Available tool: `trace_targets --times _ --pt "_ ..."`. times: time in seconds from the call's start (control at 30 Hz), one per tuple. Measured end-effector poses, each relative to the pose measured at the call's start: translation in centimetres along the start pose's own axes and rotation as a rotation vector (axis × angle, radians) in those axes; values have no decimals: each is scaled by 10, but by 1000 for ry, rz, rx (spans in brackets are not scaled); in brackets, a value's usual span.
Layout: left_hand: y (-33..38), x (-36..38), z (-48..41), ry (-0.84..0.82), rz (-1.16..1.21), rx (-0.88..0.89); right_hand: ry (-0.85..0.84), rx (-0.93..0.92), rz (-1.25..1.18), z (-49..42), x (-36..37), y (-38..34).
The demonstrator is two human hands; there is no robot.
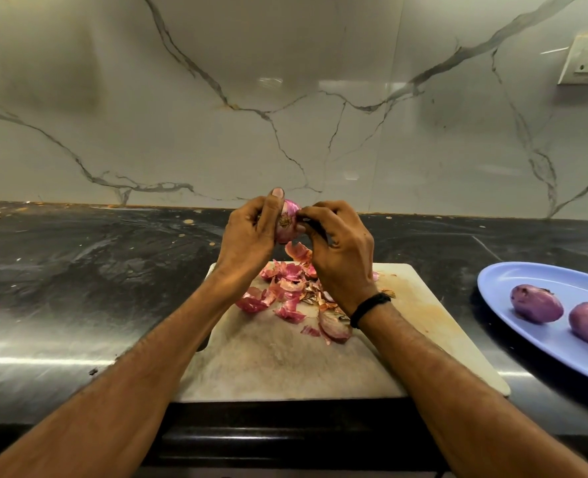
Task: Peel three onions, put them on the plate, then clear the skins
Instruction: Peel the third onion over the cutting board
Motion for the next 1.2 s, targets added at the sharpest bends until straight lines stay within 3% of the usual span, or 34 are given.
trace_targets --times 0.43,0.8,1.03,1.2 --pt "10 -6 1 81 -212 123 3 26 -71 0 -1 0" --pt "16 -7 3 82 -263 154 -102 26 -38 3 10 -1" --pt "3 3 3 -18 84 -5 -24 139 -68 -3 -1 -5" --pt "2 13 4 -91 125 0 18 162 -34 -3 -7 0"
Point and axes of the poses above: each hand's wrist, its own z-axis away from the middle knuckle, its own x-axis out of the palm, y = z × x, the point moved 8 cm from there along -z, towards the middle knuckle, and after that the axes turned 4 degrees about -z, right-handed, at the moved point
